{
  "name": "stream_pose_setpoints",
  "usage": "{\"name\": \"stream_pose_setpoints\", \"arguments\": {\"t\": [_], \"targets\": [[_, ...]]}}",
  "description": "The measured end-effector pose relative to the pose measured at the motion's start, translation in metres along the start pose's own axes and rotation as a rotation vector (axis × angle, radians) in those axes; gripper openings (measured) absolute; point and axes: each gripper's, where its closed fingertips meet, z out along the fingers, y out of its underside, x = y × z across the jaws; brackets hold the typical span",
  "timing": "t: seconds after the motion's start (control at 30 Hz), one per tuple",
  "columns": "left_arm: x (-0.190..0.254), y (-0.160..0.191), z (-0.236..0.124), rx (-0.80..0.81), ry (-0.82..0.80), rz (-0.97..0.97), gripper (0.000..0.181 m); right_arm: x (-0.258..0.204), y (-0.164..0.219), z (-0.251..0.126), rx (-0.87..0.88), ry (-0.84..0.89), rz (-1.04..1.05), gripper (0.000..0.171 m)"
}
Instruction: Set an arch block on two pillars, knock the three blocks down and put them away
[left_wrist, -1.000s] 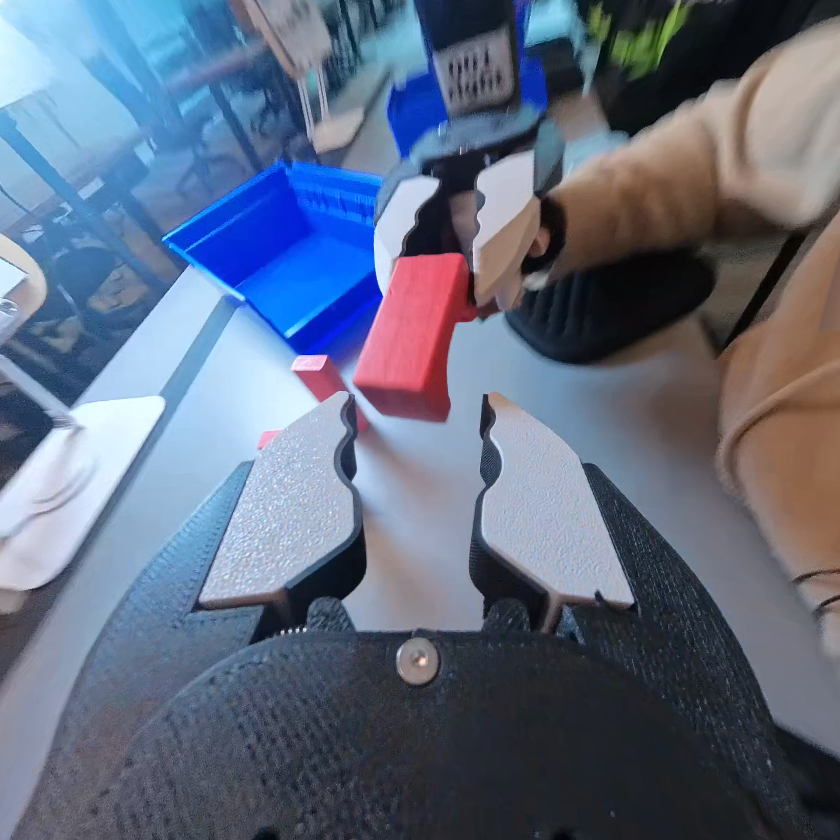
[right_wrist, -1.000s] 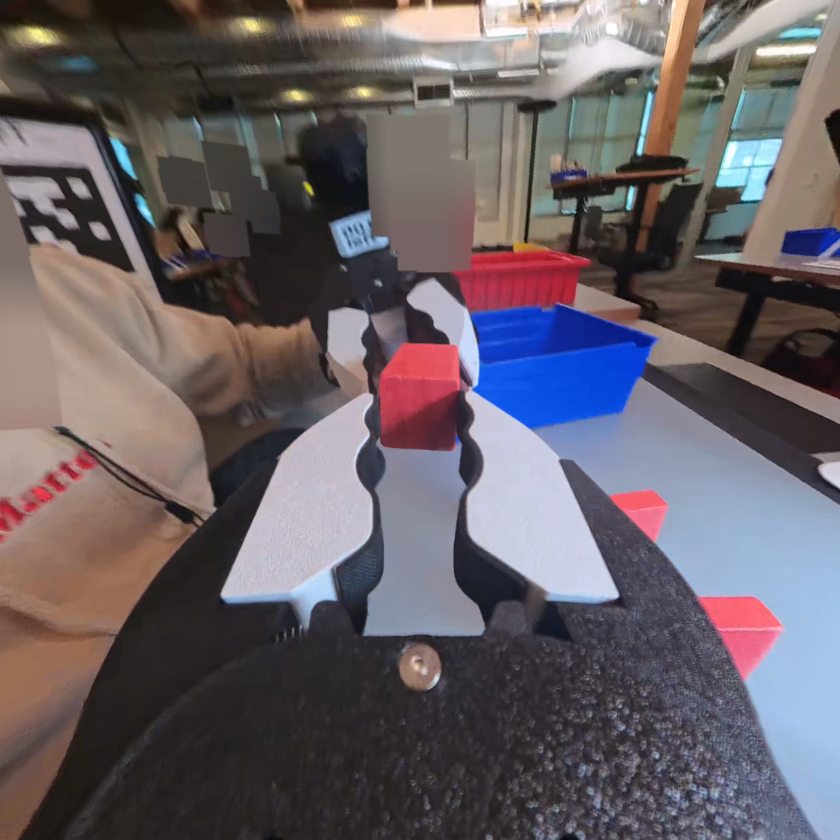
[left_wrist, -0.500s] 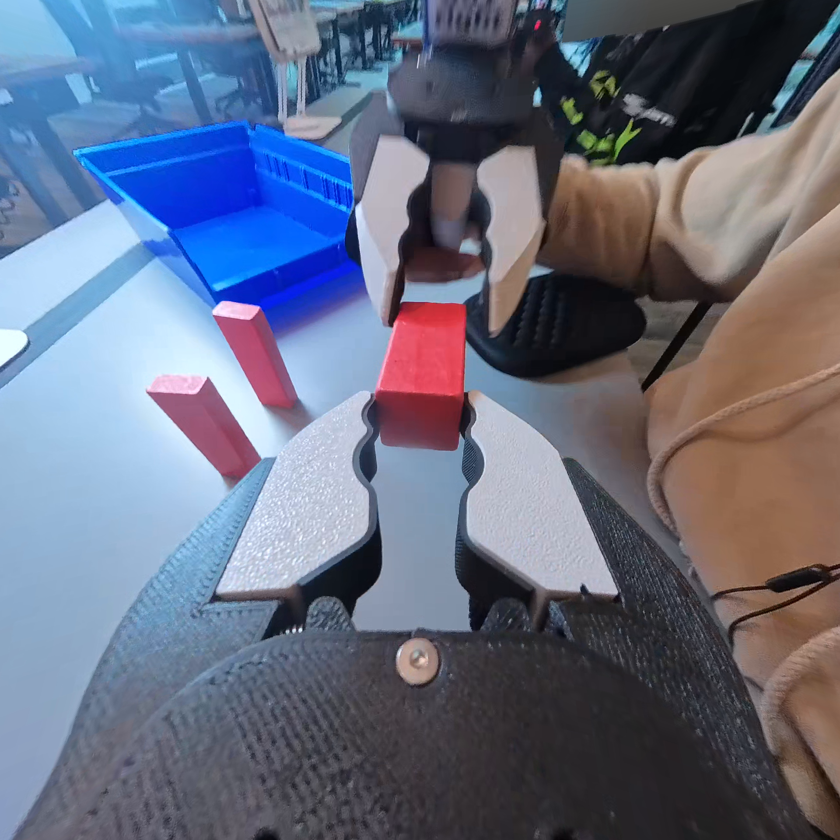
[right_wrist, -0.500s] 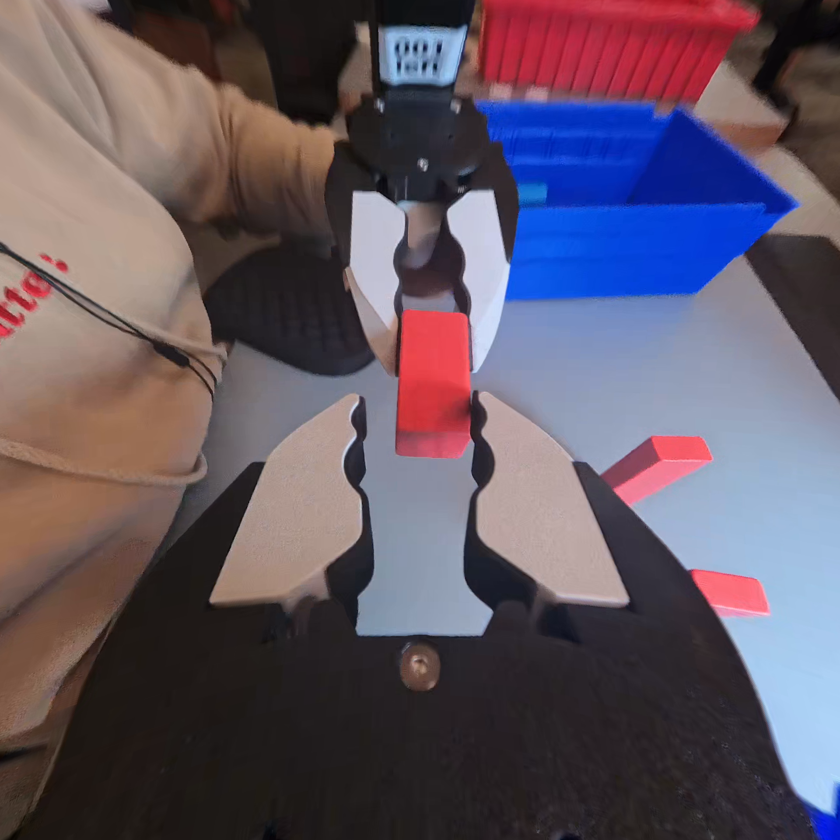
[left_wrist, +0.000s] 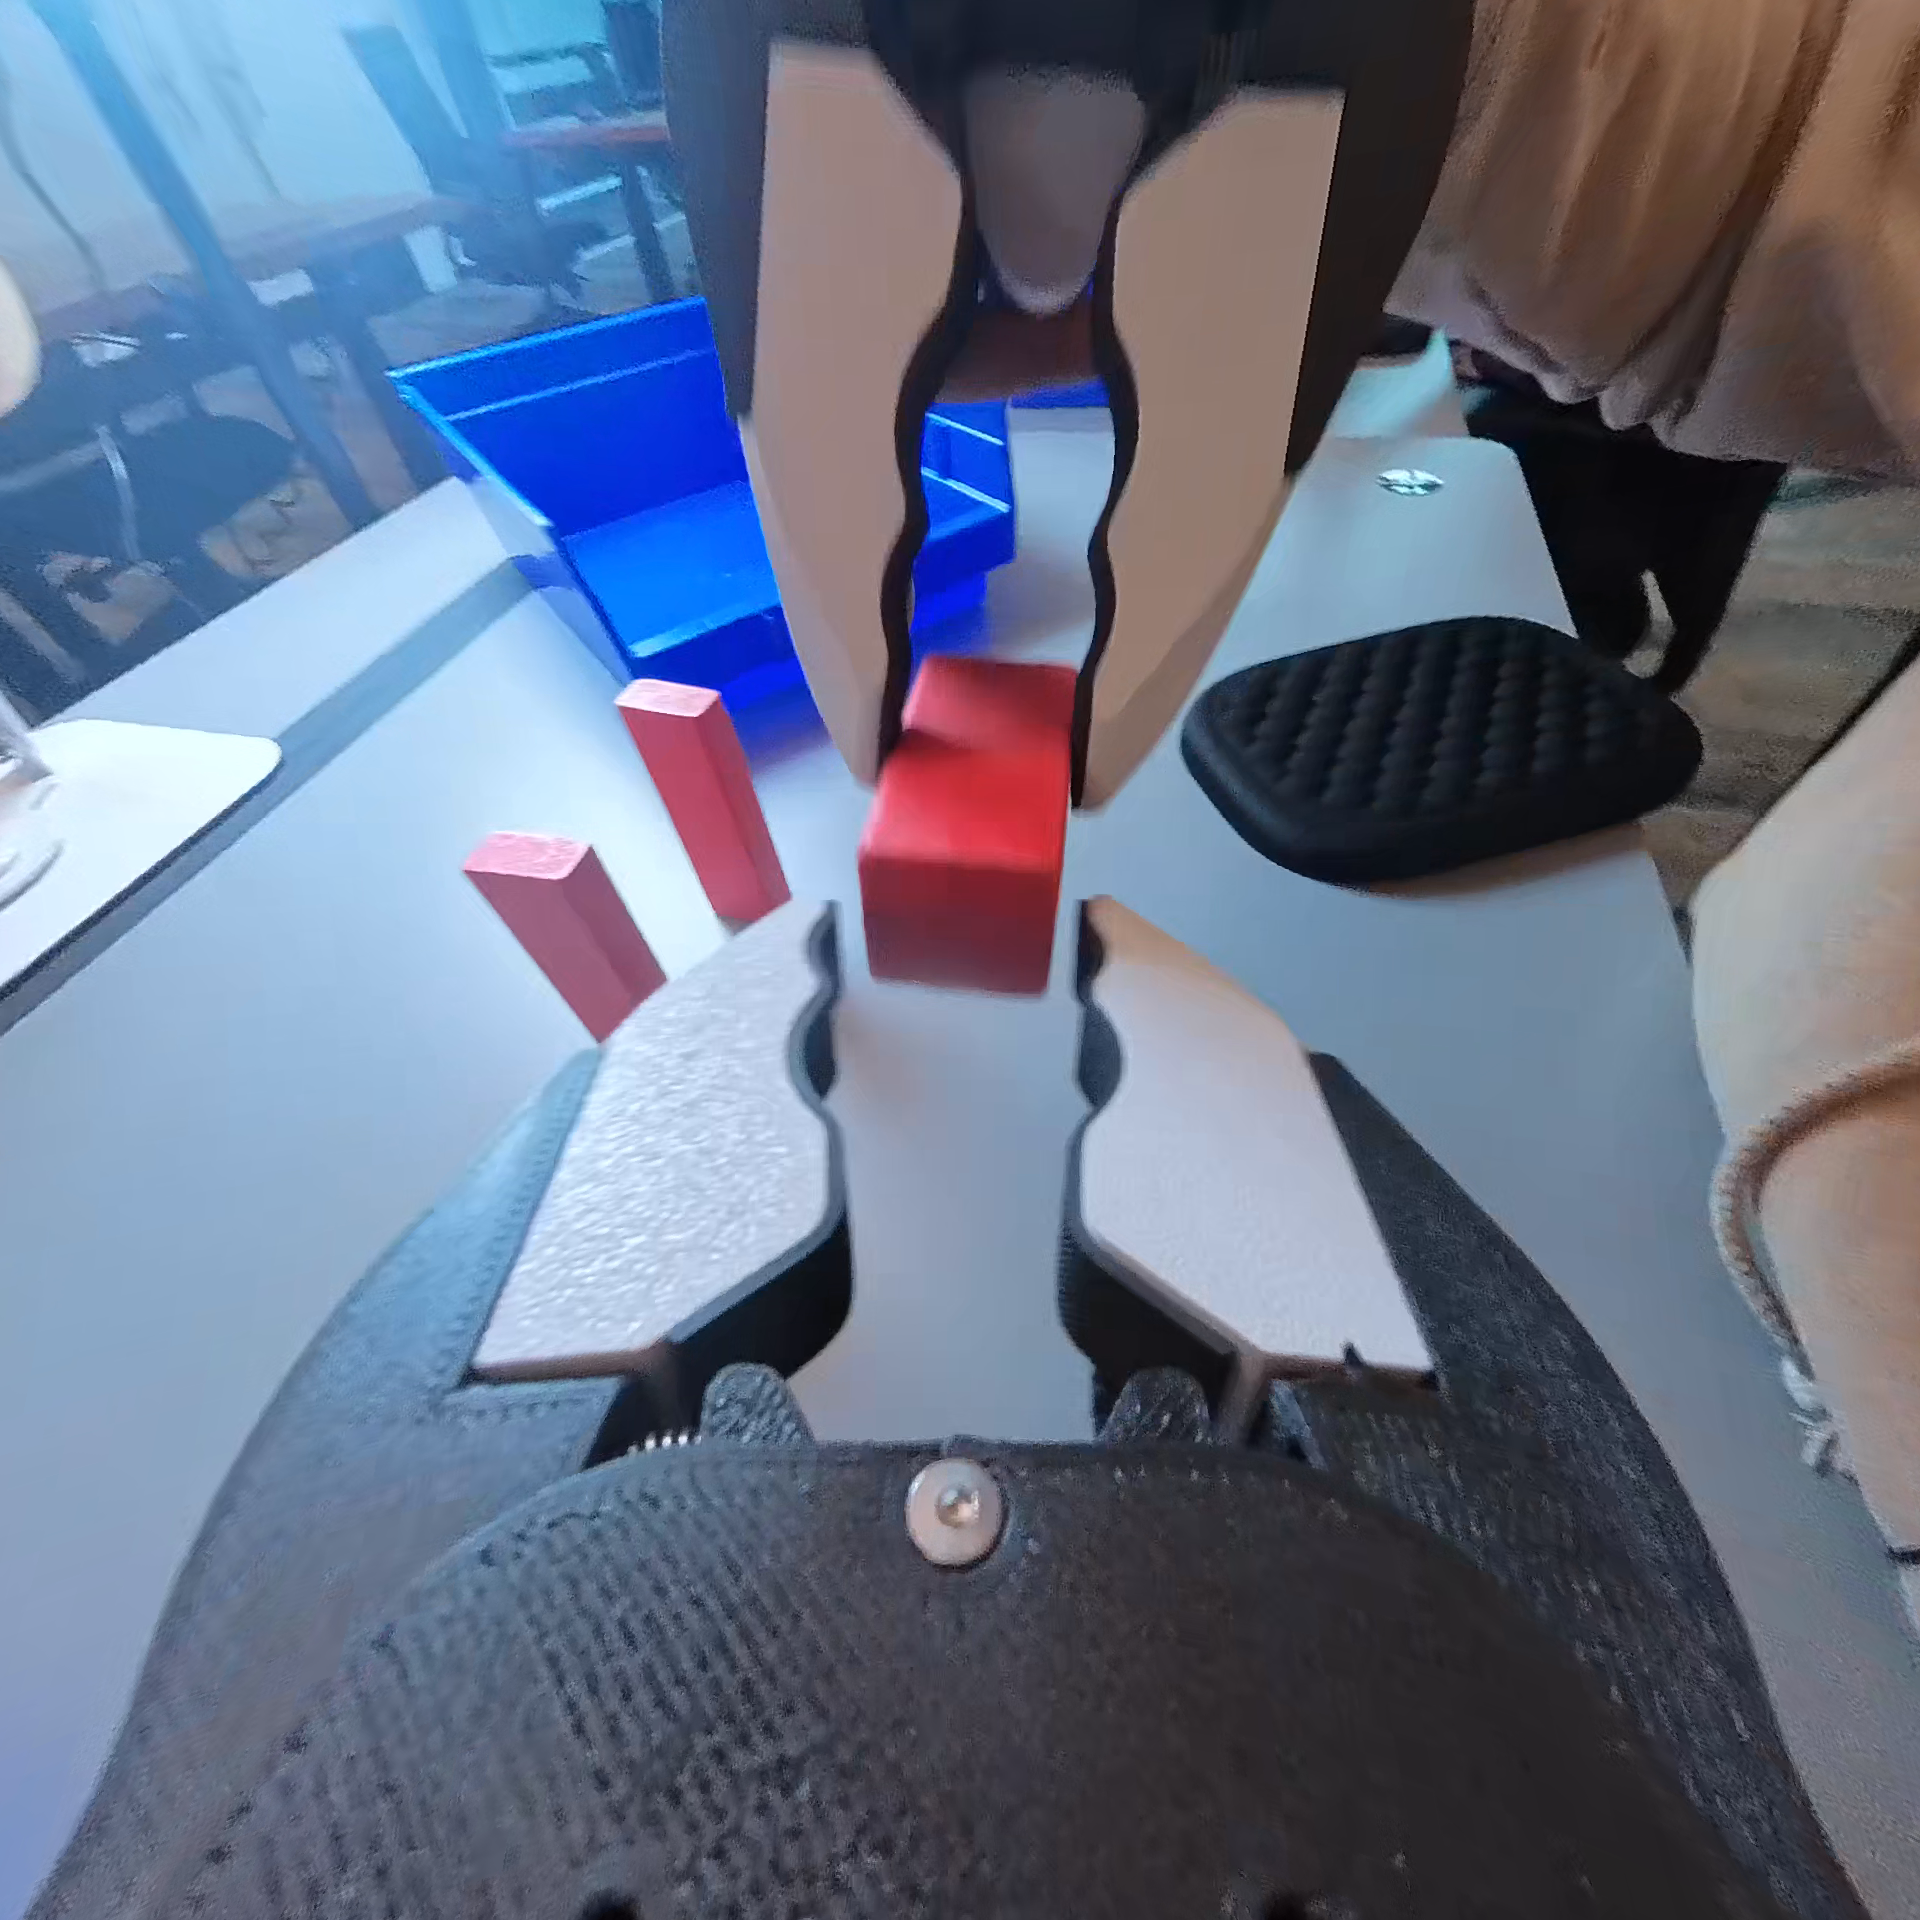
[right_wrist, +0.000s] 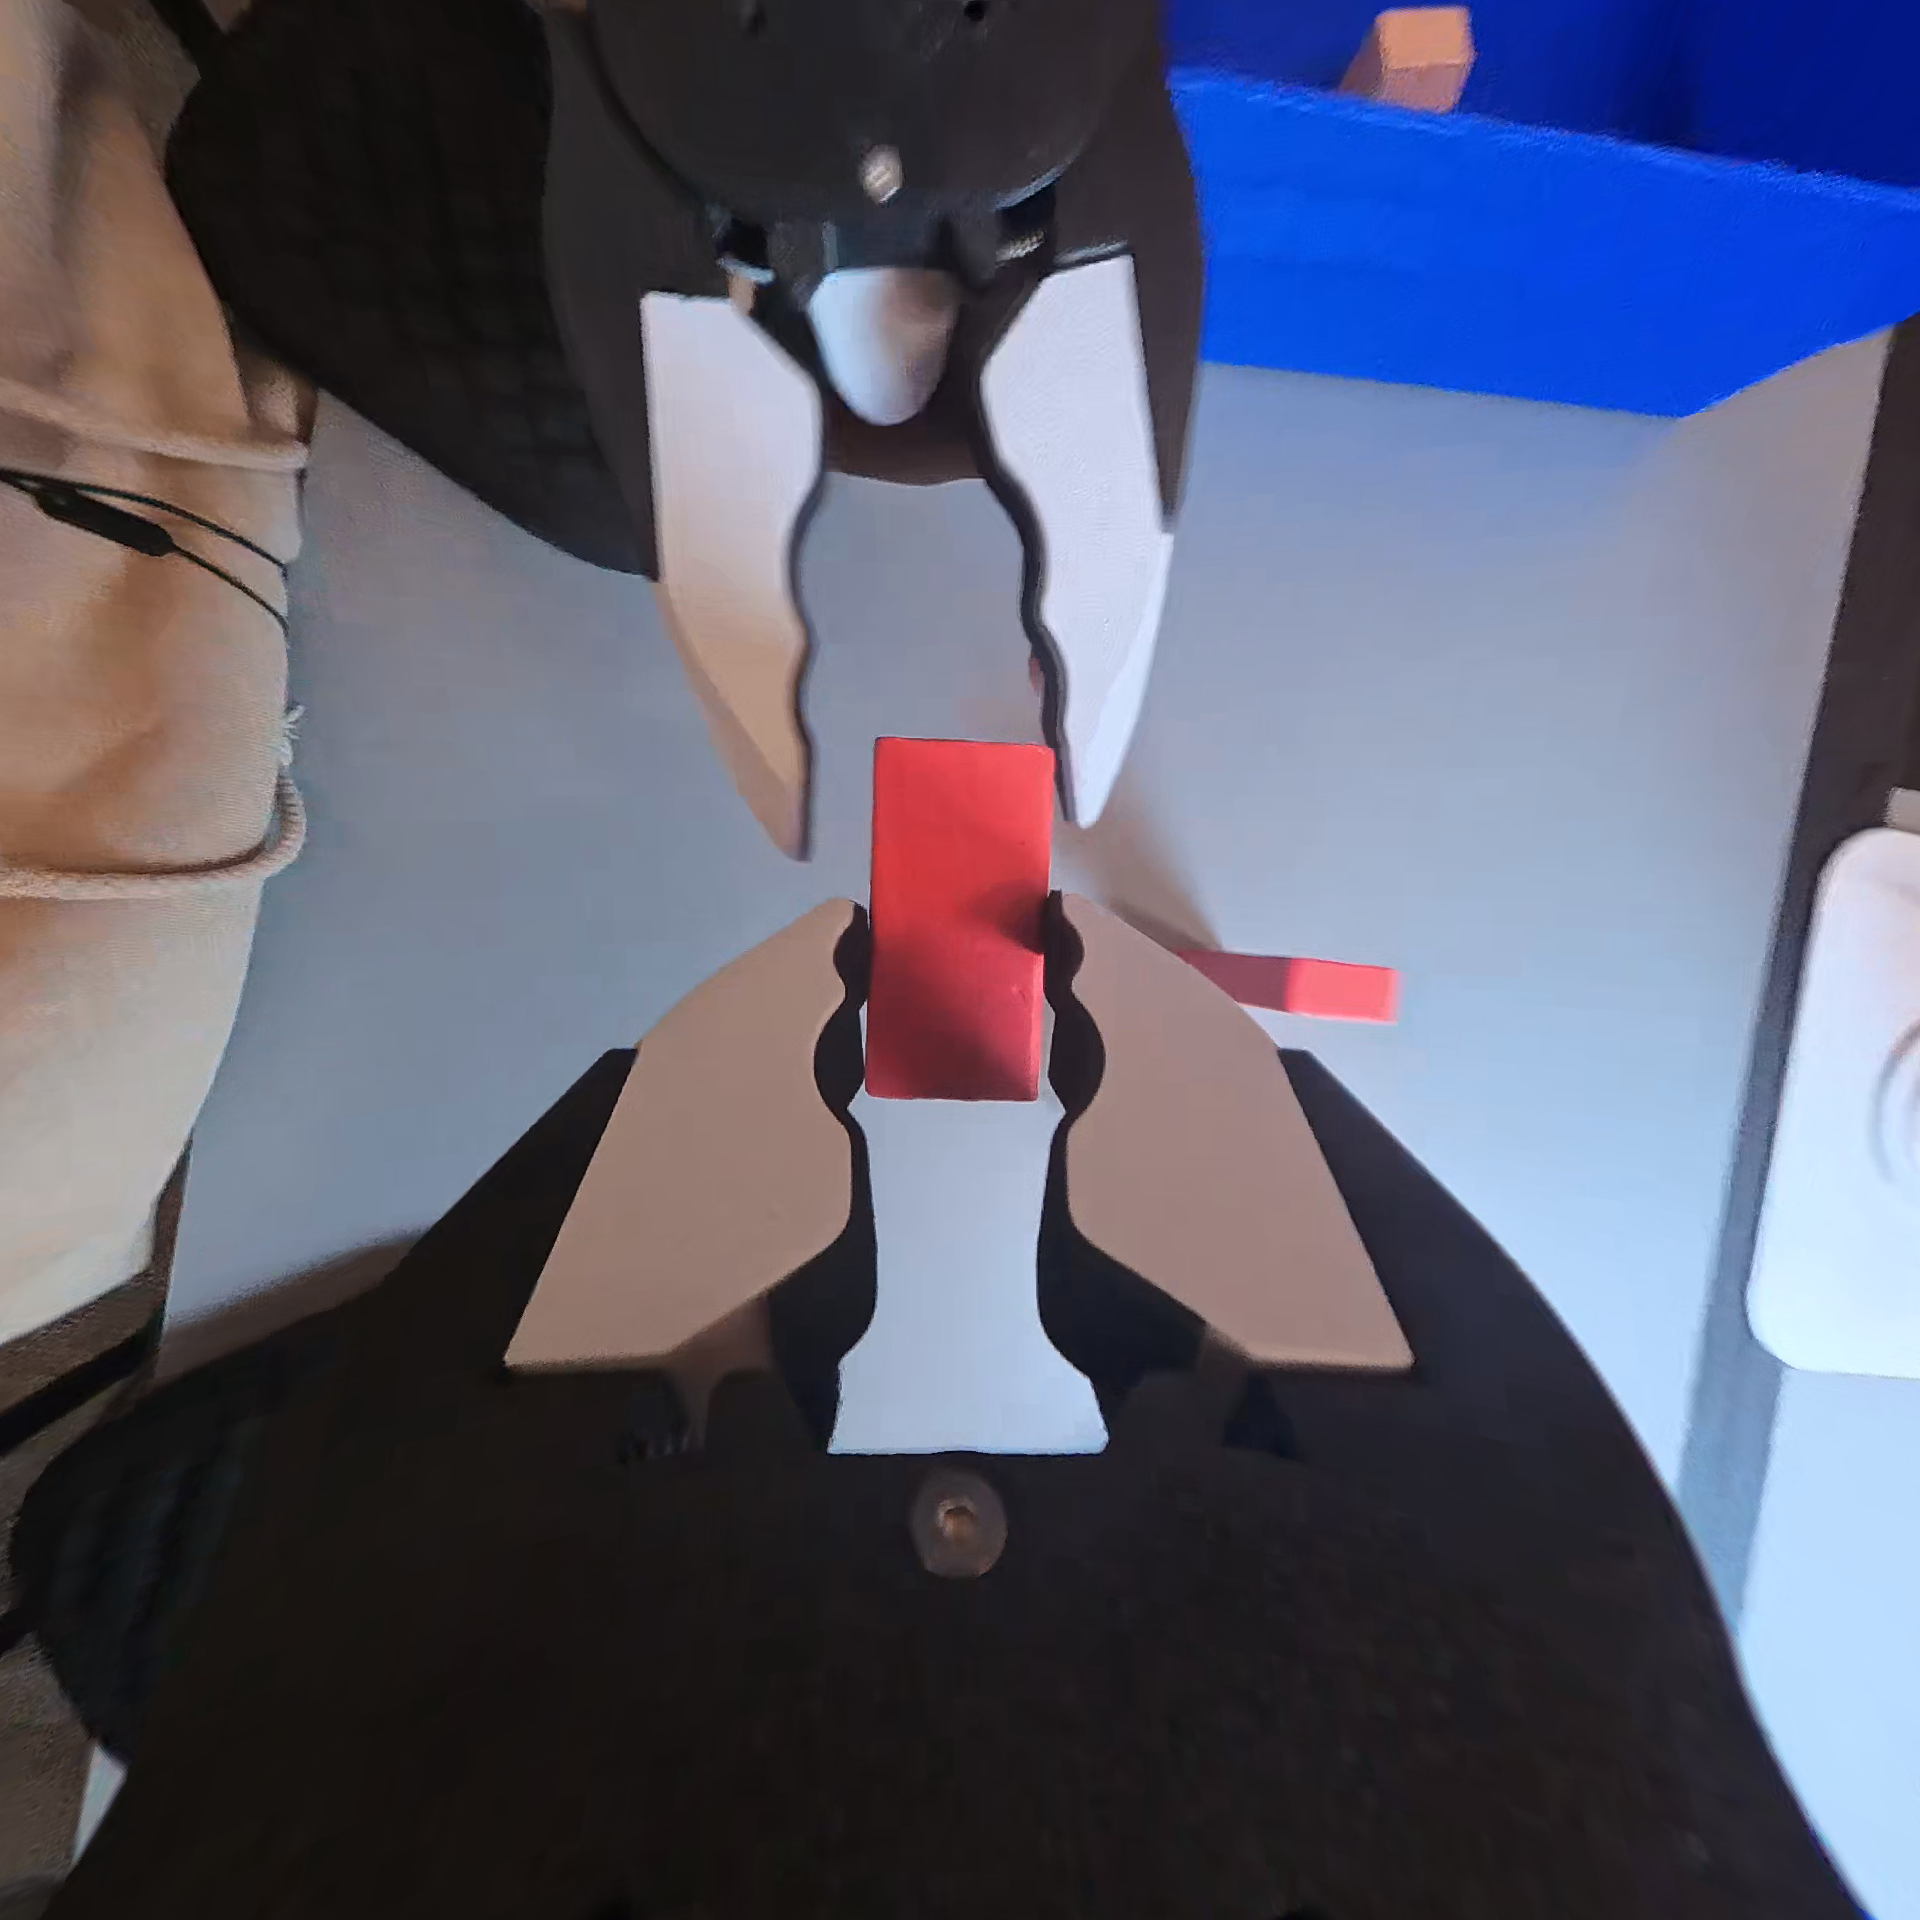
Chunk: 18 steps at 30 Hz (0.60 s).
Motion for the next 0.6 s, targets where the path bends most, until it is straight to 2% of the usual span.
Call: {"name": "stream_pose_setpoints", "arguments": {"t": [0.03, 0.07, 0.2, 0.4, 0.6], "targets": [[-0.005, 0.001, 0.0, 0.0, -0.017, -0.01, 0.057, 0.011, -0.002, -0.01, -0.012, 0.015, 0.004, 0.032], [-0.008, 0.004, 0.0, -0.002, -0.025, -0.026, 0.06, 0.024, -0.004, -0.02, -0.026, 0.037, 0.009, 0.032], [-0.012, 0.016, 0.0, 0.01, -0.031, -0.089, 0.055, 0.075, 0.006, -0.044, -0.08, 0.086, 0.04, 0.032], [-0.008, 0.035, 0.009, -0.018, -0.019, -0.098, 0.052, 0.105, 0.046, -0.02, -0.148, 0.041, 0.126, 0.032], [-0.009, 0.041, 0.012, -0.035, -0.02, -0.101, 0.051, 0.105, 0.06, -0.005, -0.143, 0.037, 0.157, 0.032]]}}
